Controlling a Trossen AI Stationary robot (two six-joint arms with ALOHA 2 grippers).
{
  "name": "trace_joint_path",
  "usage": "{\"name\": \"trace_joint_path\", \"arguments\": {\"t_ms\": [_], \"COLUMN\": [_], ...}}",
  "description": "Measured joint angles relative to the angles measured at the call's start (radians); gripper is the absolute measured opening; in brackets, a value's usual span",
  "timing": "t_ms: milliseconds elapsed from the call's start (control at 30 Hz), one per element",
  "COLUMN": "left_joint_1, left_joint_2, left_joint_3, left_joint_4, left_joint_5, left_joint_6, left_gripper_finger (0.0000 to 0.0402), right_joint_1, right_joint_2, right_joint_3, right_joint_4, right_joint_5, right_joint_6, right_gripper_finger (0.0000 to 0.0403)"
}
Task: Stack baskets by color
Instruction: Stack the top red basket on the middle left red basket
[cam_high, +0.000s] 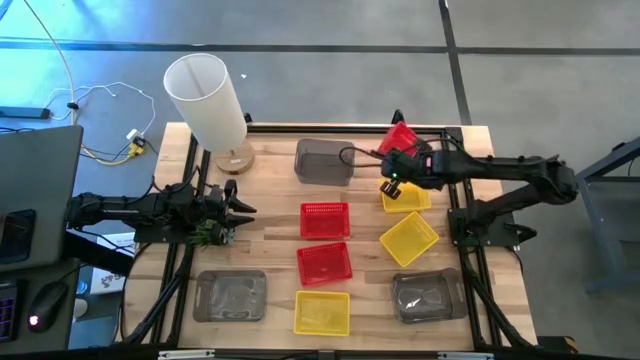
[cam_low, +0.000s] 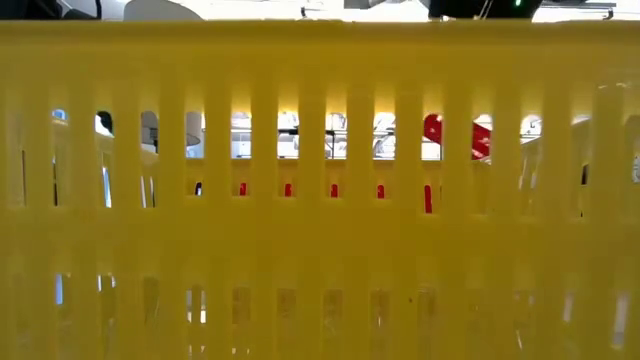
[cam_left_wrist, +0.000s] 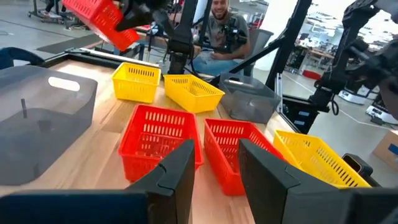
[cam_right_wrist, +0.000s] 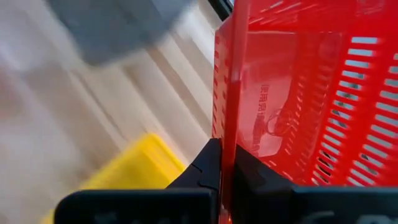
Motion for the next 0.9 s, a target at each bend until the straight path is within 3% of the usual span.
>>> {"name": "trace_joint_path", "arguments": {"t_ms": [267,900], "left_joint_1": [0.000,0.000], "left_joint_2": [0.000,0.000], "left_joint_3": [0.000,0.000], "left_joint_4": [-0.002,0.016], "left_joint_5": [0.000,0.000], "left_joint_6": [0.000,0.000], "left_gripper_finger": [0.0111,0.0111], "right_joint_1": [0.127,0.260], "right_joint_2": [-0.002,0.004], "right_joint_3": [0.000,-0.001], "right_joint_4": [0.199,0.555], "right_joint_5": [0.006,-0.025], "right_joint_6": [-0.044,-0.148], "right_gripper_finger": [0.0000,0.0000]}}
